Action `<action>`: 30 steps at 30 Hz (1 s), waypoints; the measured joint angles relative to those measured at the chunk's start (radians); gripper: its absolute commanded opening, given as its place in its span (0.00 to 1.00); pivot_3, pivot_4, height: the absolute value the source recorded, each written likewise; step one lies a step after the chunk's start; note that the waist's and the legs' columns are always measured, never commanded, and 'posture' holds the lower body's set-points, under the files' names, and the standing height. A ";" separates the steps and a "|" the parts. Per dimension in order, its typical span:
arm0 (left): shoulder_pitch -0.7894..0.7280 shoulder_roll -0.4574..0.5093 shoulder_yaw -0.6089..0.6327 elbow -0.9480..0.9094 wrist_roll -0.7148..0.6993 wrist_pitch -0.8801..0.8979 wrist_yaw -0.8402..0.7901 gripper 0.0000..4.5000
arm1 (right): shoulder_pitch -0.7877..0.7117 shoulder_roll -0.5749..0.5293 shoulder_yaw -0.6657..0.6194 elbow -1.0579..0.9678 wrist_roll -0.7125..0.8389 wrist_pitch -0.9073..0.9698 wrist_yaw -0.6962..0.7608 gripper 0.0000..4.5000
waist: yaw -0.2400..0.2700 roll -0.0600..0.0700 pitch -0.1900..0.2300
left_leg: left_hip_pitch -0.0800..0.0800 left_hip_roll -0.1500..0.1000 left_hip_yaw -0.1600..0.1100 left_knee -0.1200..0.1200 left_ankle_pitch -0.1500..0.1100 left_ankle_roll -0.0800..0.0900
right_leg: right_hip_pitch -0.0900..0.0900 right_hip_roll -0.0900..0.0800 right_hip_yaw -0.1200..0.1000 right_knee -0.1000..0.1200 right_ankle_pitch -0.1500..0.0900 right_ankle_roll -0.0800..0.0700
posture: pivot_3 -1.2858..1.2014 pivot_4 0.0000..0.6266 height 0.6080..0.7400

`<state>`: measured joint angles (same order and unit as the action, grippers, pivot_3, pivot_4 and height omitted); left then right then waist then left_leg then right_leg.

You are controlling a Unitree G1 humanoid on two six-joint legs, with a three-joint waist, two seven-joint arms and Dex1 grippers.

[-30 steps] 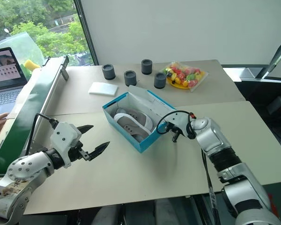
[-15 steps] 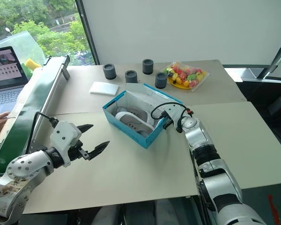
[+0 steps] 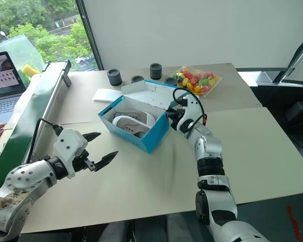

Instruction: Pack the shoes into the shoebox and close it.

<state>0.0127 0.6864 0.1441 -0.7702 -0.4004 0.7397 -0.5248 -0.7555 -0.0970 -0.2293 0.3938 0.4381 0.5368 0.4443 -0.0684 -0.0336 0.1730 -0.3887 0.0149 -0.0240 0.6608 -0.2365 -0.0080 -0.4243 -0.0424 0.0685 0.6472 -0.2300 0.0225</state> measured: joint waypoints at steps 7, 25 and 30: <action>-0.003 0.001 0.007 0.001 0.001 0.000 0.001 1.00 | 0.043 0.000 -0.014 -0.157 0.182 0.132 0.125 0.03 | 0.000 0.000 0.000 | -0.001 0.000 0.000 0.000 0.000 0.000 | -0.001 0.000 0.000 0.000 0.000 0.000 | 0.52 0.24 0.93; 0.015 0.002 0.047 -0.003 -0.006 0.006 0.002 1.00 | 0.087 -0.131 0.229 -0.257 0.089 0.140 0.237 0.03 | -0.001 0.000 0.000 | 0.000 0.000 0.002 0.000 0.000 0.000 | -0.001 0.000 0.000 0.000 0.000 0.000 | 0.52 0.24 0.93; 0.038 0.010 0.078 -0.003 -0.018 0.007 0.001 1.00 | 0.025 -0.097 0.351 -0.238 -0.025 0.110 0.229 0.03 | -0.005 0.000 0.000 | 0.000 0.000 0.002 0.000 0.000 0.000 | -0.002 0.001 0.000 0.000 0.000 0.000 | 0.52 0.24 0.93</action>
<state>0.0507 0.6965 0.2217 -0.7737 -0.4182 0.7467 -0.5240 -0.7309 -0.1937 0.1218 0.1557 0.4126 0.6465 0.6737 -0.0739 -0.0334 0.1732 -0.3888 0.0152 -0.0219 0.6608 -0.2365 -0.0081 -0.4259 -0.0414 0.0685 0.6474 -0.2298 0.0222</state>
